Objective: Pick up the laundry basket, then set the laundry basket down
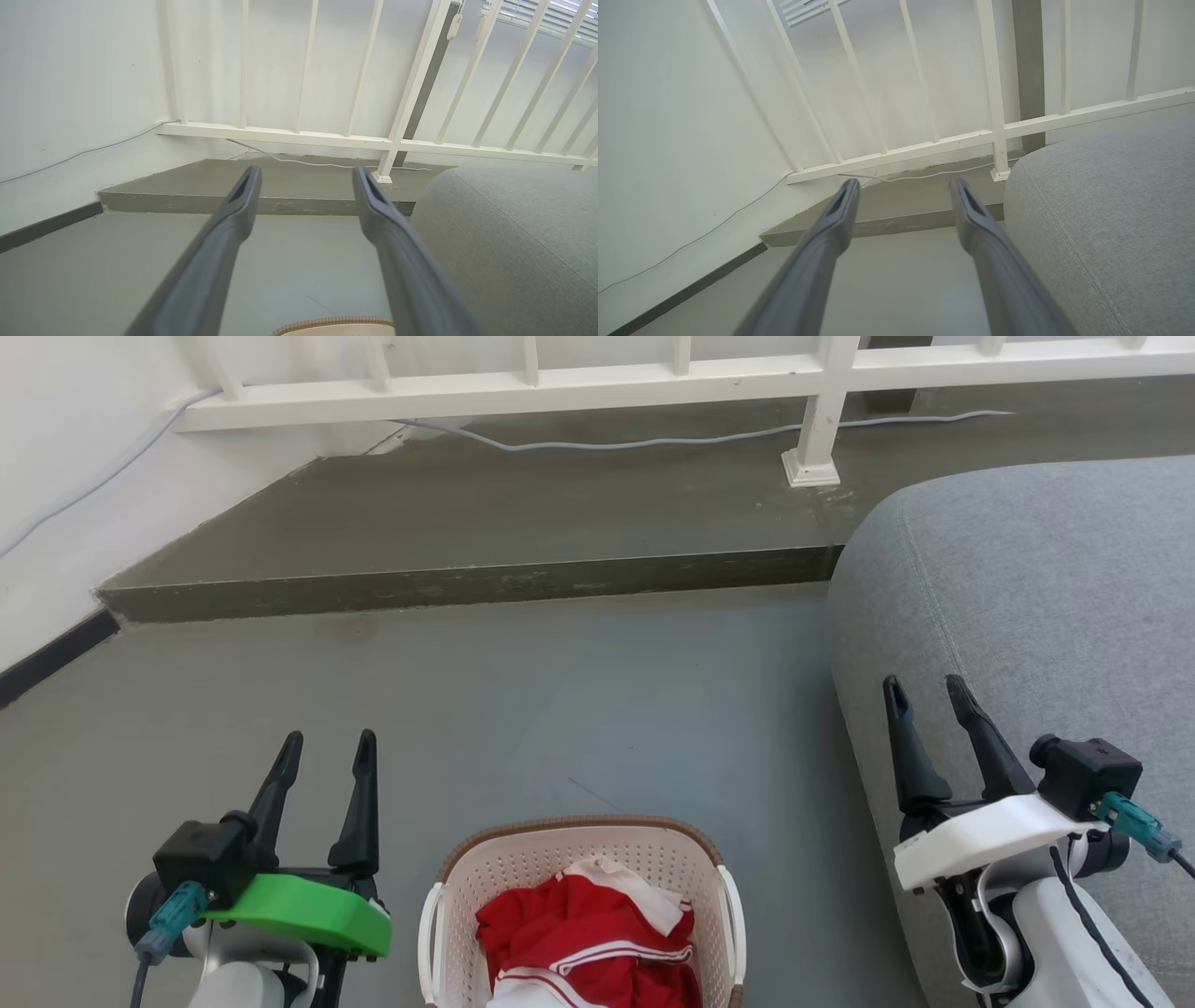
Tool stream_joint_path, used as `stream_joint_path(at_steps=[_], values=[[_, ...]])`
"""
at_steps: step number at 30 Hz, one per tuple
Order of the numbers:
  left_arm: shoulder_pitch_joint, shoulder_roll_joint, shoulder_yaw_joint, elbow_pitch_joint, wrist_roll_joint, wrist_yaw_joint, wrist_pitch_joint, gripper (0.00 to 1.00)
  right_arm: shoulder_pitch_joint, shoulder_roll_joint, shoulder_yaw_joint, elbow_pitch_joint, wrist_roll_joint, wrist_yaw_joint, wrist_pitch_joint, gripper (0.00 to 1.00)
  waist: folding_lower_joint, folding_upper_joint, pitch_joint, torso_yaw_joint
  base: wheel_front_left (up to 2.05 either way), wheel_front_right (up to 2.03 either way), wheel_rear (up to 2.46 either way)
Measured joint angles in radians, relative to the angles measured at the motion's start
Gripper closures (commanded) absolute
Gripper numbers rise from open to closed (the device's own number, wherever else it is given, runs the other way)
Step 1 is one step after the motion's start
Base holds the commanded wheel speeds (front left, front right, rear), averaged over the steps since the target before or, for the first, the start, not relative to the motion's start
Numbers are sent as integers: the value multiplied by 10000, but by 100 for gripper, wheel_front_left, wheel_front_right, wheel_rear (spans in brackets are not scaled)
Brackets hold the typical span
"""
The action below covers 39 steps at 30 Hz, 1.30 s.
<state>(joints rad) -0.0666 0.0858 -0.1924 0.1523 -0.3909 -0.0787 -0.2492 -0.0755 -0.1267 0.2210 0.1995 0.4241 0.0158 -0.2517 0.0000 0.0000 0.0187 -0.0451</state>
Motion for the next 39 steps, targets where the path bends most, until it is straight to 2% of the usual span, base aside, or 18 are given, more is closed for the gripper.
stream_joint_path(at_steps=[17, 31, 39], values=[[0, -86, 257, -4, 303, -100, -25, 0, 0, 88, -134, 178, -140, 13, 0, 0, 0, 0, 222, -35, 0, 0, 0], [-84, -75, 337, 23, 378, -194, -25, 0, -249, 255, -109, 485, -393, 13, 0, 0, 0, 0, 1440, -193, 0, 0, 0], [-557, 127, 341, 435, 426, -282, -25, 0, -639, 364, -98, 846, -393, 58, 0, 0, 0, 0, 2368, -366, 0, 0, 0]])
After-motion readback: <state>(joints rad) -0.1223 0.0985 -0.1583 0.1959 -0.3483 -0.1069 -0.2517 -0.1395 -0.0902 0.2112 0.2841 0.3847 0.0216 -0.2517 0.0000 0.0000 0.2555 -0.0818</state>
